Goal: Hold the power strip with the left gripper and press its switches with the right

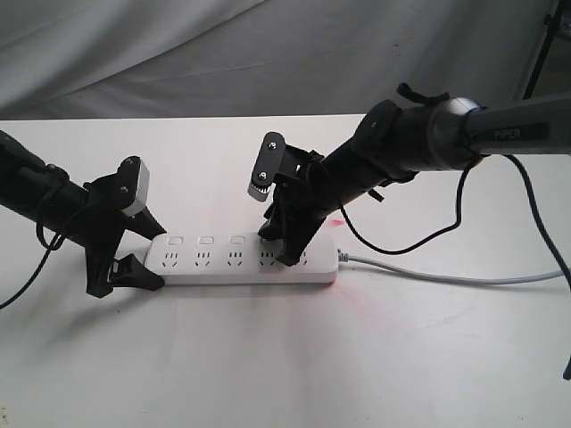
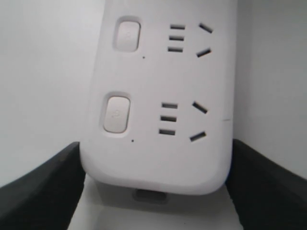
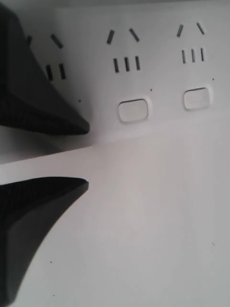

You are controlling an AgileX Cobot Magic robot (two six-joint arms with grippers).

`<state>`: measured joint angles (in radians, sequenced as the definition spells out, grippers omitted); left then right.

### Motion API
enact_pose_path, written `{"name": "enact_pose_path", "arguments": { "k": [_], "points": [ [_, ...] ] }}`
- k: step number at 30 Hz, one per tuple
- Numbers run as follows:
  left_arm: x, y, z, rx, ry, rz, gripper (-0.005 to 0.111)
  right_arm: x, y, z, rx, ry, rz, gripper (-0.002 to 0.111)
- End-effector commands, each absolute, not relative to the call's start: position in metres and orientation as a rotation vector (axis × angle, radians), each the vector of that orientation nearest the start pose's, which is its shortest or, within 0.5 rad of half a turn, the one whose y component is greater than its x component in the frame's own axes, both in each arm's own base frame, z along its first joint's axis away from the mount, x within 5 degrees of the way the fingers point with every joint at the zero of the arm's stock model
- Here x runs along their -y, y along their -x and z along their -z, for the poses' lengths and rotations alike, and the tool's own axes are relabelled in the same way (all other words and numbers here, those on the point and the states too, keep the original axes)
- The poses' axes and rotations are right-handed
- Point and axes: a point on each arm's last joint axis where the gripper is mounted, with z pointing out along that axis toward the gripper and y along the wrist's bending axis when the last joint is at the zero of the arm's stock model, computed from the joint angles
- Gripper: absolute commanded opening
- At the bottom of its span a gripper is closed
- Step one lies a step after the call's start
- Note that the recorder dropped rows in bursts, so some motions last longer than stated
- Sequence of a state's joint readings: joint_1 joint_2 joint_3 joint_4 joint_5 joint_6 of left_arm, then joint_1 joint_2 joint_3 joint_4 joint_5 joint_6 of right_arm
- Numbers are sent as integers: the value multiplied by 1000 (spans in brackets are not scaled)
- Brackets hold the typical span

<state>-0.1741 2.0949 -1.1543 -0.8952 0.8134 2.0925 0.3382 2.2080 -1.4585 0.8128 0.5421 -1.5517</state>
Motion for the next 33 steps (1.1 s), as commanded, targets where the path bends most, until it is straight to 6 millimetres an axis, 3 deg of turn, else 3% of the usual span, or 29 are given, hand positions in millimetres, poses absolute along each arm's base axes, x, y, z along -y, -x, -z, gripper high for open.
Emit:
{"name": "enact_pose_path", "arguments": {
  "k": [1,7,19,26,33],
  "points": [
    [116,-353,-100,2447,2522,-757,65,-178,-407,-89,-2089,1594,-330,30],
    [116,-353,-100,2447,2522,-757,65,-179,-409,-96,-2083,1552,-330,30],
    [116,-353,-100,2447,2522,-757,65,-172,-407,-170,-1971,1468,-319,30],
    [116,-353,-100,2447,2522,-757,65,-157,-410,-170,-1999,1453,-316,30],
    [116,-353,-100,2449,2519,-758,65,-145,-404,-150,-2065,1410,-268,30]
  ]
}}
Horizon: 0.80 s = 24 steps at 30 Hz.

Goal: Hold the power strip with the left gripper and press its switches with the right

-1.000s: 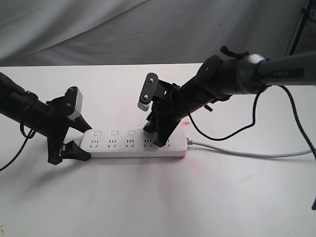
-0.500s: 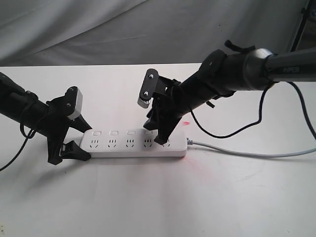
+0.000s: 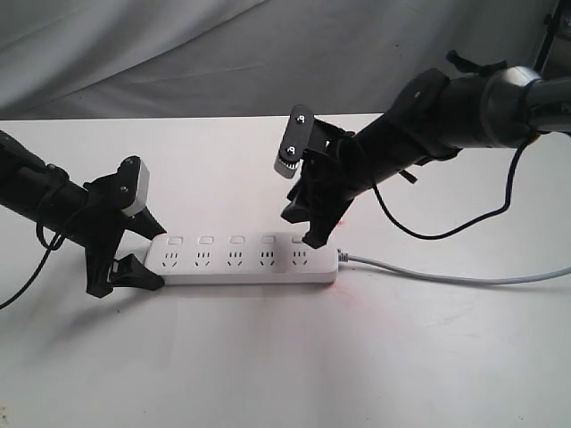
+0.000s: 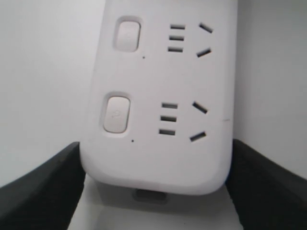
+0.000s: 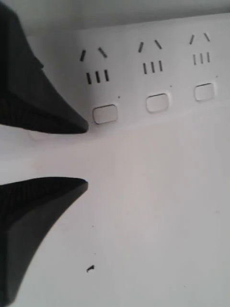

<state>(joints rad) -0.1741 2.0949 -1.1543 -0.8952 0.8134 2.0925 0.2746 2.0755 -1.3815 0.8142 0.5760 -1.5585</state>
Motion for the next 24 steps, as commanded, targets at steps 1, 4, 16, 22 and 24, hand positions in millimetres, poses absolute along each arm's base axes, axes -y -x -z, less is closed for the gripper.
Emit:
{"name": "enact_pose_path", "arguments": {
  "k": [1,4,16,22,24],
  "points": [
    [116,-353,-100,2449,2519,-758,65,-145,-403,-149,-2068,1409,-266,30],
    [116,-353,-100,2449,2519,-758,65,-144,-403,-148,-2072,1404,-262,30],
    [116,-353,-100,2449,2519,-758,65,-144,-405,-133,-2108,1386,-275,30],
    [116,-353,-100,2449,2519,-758,65,-144,-405,-128,-2119,1382,-278,30],
    [116,-353,-100,2449,2519,-758,65,-144,-405,-125,-2125,1384,-281,30]
  ]
}}
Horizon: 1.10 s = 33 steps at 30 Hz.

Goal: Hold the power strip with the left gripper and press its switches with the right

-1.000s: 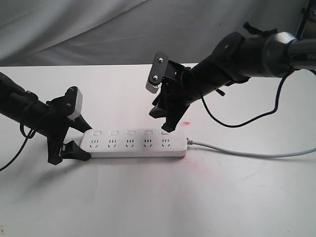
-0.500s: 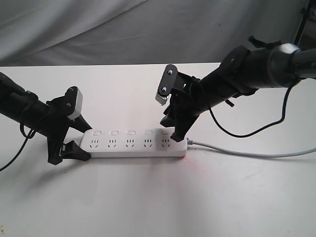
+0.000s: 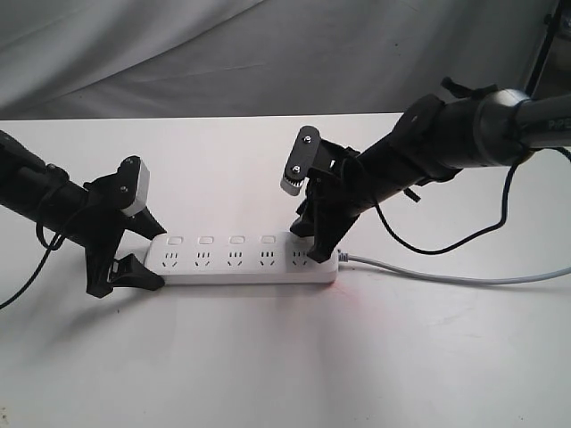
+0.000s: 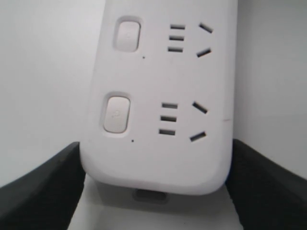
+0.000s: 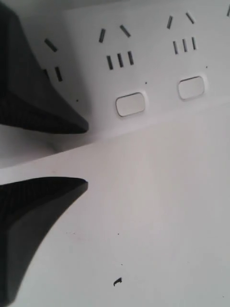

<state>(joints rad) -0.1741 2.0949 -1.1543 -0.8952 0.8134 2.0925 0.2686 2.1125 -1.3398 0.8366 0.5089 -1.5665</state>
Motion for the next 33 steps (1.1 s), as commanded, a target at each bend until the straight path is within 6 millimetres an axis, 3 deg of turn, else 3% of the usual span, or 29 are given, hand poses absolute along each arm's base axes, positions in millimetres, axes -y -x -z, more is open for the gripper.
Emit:
{"name": "enact_pose_path", "arguments": {
  "k": [1,17,23,33],
  "points": [
    [116,-353,-100,2449,2519,-758,65,-145,-405,-123,-2127,1387,-284,30],
    [116,-353,-100,2449,2519,-758,65,-145,-404,-118,-2131,1417,-283,30],
    [116,-353,-100,2449,2519,-758,65,-146,-402,-104,-2163,1439,-324,30],
    [116,-353,-100,2449,2519,-758,65,-145,-401,-100,-2163,1475,-318,30]
  ]
}}
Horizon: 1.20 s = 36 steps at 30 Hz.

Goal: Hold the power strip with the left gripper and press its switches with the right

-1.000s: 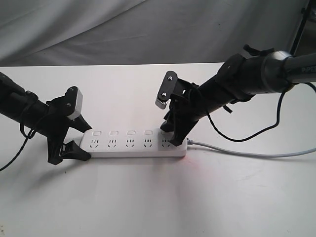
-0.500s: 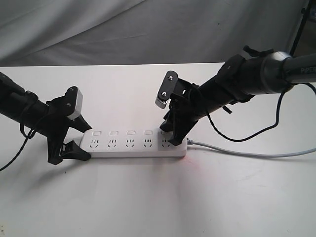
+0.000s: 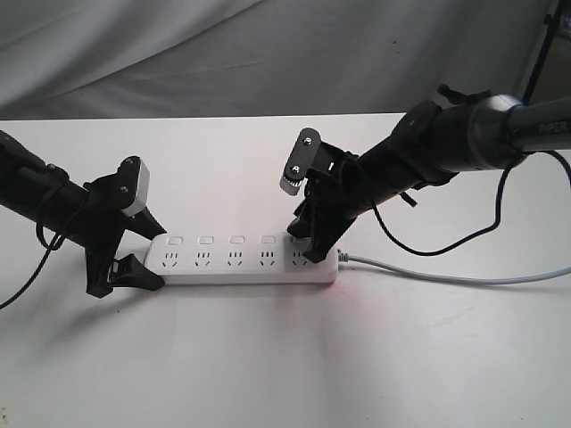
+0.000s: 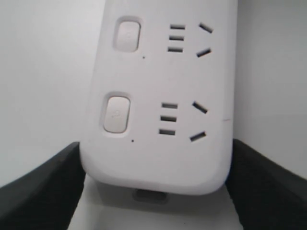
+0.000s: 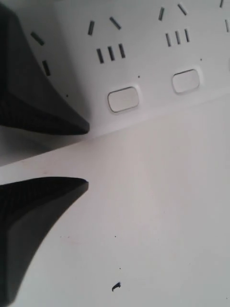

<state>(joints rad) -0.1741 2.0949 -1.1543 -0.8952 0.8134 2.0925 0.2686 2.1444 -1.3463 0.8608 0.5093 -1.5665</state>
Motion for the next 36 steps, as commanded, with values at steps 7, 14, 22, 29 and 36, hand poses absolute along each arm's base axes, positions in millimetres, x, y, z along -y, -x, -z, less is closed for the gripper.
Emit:
{"name": "enact_pose_path", "arguments": {
  "k": [7,14,22,29,36],
  "points": [
    [116,-353,-100,2449,2519,-758,65,-143,-396,-84,-2201,1495,-334,30],
    [116,-353,-100,2449,2519,-758,65,-143,-395,-85,-2200,1492,-328,30],
    [116,-353,-100,2449,2519,-758,65,-145,-399,-126,-2131,1414,-309,30],
    [116,-353,-100,2449,2519,-758,65,-146,-397,-162,-2080,1346,-303,25],
    [116,-353,-100,2449,2519,-758,65,-139,-374,-177,-2085,1319,-301,0]
  ]
}}
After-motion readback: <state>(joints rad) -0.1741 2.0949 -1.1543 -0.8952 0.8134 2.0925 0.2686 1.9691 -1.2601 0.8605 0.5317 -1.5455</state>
